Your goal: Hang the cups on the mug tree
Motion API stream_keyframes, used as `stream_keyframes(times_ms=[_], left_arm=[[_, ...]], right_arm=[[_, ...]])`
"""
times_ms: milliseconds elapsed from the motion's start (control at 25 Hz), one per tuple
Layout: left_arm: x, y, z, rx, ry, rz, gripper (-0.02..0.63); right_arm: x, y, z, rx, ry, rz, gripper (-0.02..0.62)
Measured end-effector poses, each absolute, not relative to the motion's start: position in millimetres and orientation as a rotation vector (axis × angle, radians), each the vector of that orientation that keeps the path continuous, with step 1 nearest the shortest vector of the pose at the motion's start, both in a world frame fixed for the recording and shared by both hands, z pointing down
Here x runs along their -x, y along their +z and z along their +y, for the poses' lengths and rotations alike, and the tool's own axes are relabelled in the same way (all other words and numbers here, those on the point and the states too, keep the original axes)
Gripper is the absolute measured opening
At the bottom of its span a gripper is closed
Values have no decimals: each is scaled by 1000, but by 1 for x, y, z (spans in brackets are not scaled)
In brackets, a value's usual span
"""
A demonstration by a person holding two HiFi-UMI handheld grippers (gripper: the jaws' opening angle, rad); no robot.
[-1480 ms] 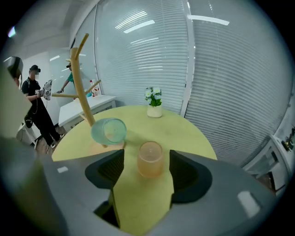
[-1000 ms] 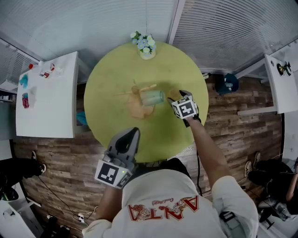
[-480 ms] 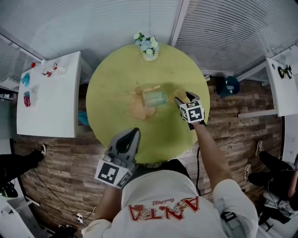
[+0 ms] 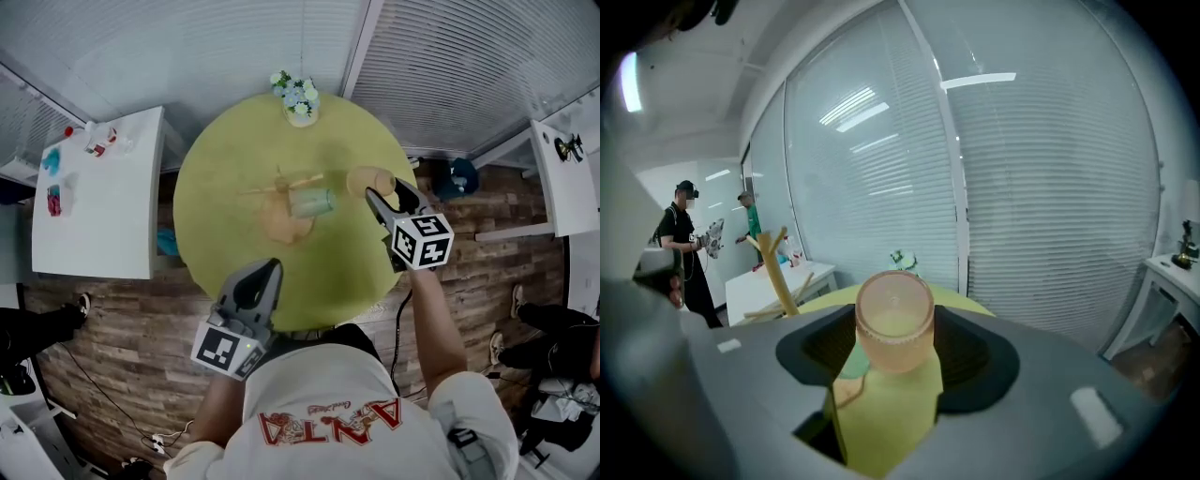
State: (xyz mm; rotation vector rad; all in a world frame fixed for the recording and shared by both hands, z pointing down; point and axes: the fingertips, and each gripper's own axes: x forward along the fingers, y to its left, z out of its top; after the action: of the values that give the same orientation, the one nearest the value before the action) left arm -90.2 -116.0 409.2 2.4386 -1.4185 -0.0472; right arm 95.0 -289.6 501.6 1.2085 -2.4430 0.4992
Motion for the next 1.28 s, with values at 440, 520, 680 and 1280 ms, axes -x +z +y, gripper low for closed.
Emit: stream_keyframes(times_ms=[440, 520, 680, 1280], left_arm=[[95, 410, -112, -2432, -72, -1412, 8], [95, 410, -110, -2430, -75, -1412, 9], [96, 407, -109, -2427, -80, -1419, 9], [106, 407, -104, -2405, -94, -1448, 9]], right_arm=[[-68, 387, -274, -1009, 934, -2851, 253], [-60, 381, -272, -942, 1007, -2878, 253], [-45, 383, -270, -856, 1075, -2865, 253], [-10, 418, -267, -690, 1236, -2746, 253]])
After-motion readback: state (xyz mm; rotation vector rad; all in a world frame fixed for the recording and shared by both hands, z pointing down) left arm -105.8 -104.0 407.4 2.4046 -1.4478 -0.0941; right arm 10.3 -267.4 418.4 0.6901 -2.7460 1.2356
